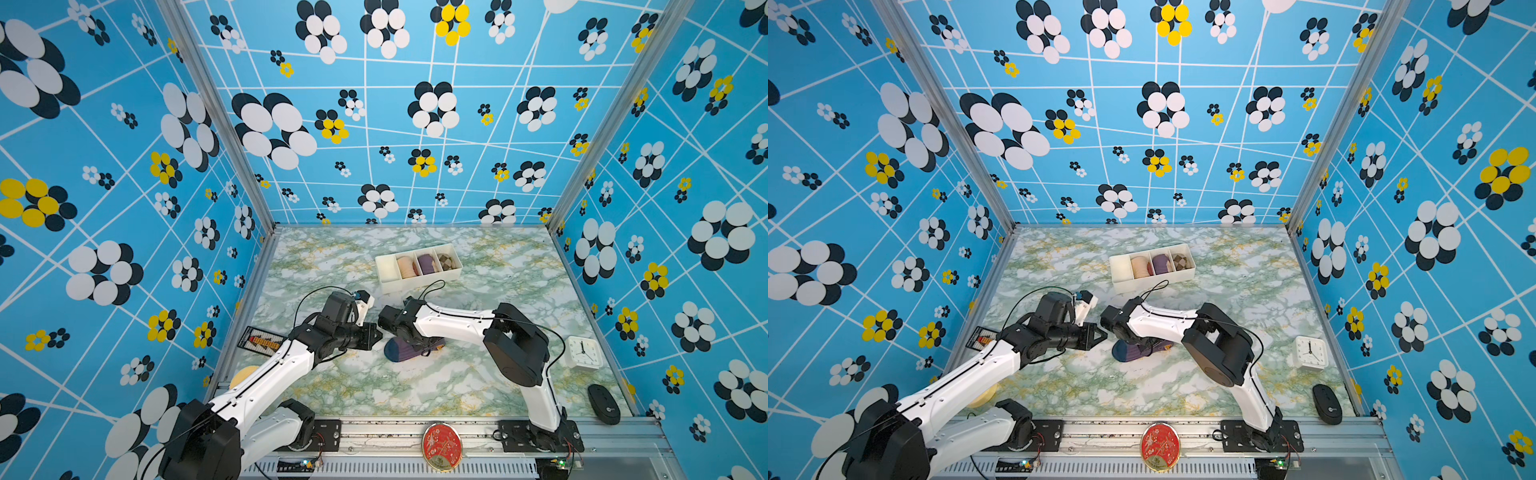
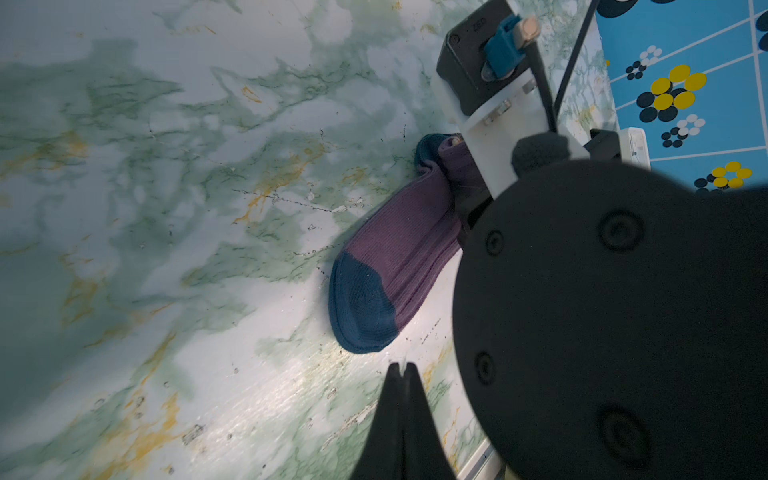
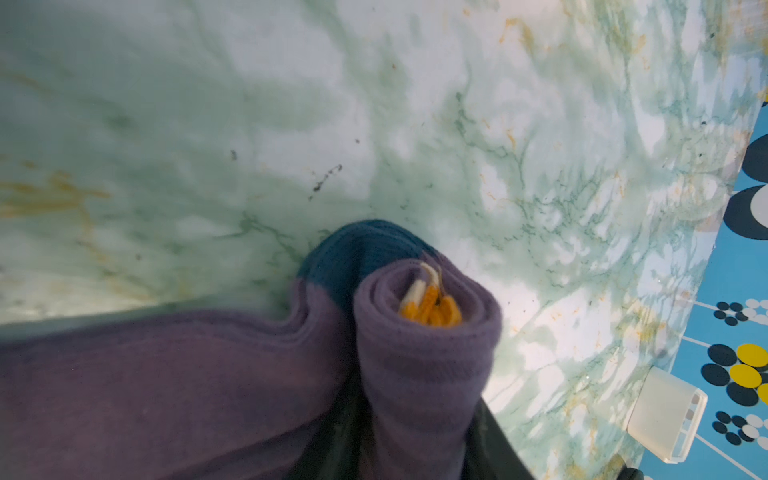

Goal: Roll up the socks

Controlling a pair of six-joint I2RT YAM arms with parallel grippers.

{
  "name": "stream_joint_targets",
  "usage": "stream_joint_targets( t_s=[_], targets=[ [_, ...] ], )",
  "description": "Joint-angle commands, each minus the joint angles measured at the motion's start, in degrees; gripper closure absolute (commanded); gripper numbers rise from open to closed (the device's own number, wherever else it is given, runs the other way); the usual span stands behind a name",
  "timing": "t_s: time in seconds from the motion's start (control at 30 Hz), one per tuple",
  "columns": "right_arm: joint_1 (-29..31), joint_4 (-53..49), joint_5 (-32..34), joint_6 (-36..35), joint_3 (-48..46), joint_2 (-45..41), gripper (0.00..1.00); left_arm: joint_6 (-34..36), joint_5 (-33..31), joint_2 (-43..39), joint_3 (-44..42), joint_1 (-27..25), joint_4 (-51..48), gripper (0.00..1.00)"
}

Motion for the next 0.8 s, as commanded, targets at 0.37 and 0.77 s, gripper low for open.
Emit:
stream_joint_targets(
  t_s=[0.37, 0.77],
  targets=[
    [1.9, 0.2, -1.5, -0.3, 0.8, -3.8, 0.58, 0.8, 0.1, -2.4, 0.3, 0.8, -1.8, 0.99],
    [2.9, 0.3, -2.8, -1.0, 2.3, -2.3, 0.59, 0.7, 0.1, -3.9, 1.0, 1.1, -2.6, 0.98]
  ],
)
